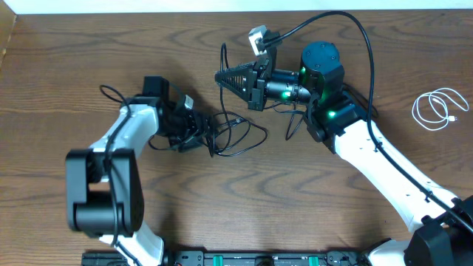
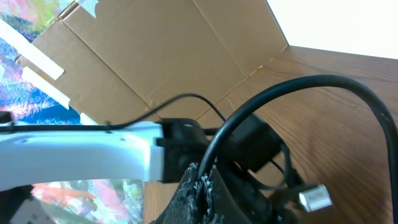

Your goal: Untangle cables

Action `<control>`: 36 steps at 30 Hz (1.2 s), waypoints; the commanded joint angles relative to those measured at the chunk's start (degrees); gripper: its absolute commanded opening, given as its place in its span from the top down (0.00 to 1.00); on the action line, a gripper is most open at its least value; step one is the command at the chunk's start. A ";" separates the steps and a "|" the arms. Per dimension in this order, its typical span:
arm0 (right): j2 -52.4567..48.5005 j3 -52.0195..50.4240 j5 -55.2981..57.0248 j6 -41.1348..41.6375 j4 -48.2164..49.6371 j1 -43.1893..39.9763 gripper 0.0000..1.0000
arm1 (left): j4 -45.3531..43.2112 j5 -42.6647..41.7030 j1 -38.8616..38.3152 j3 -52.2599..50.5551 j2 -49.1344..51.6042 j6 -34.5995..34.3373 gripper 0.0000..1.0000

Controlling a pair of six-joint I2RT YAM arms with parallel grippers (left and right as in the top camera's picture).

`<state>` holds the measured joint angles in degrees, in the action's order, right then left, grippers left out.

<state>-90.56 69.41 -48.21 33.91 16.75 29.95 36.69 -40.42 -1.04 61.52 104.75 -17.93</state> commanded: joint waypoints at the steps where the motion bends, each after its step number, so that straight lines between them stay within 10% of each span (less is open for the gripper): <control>1: 1.84 0.48 -0.59 0.31 0.13 -0.42 0.99 | -0.46 -0.50 -0.39 -0.17 3.96 -3.72 0.60; 5: 1.84 0.48 -0.61 0.28 -0.63 -0.42 0.99 | -0.33 -0.52 0.76 -0.15 4.85 -4.48 0.92; 23: 11.08 0.48 -1.27 -1.88 -13.90 -9.53 0.99 | 6.84 -0.50 21.14 -0.07 4.55 0.33 0.92; 31: 17.35 0.48 -3.30 -3.17 -19.23 -17.51 0.99 | 8.09 3.23 24.87 -0.13 4.55 0.46 0.83; 36: 20.24 0.48 -6.32 -3.13 -19.39 -22.23 0.99 | 8.11 3.85 24.87 -0.13 4.55 0.26 0.55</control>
<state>-72.25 69.10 -52.23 32.14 -2.74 9.72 44.64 -39.38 23.53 61.41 109.49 -18.11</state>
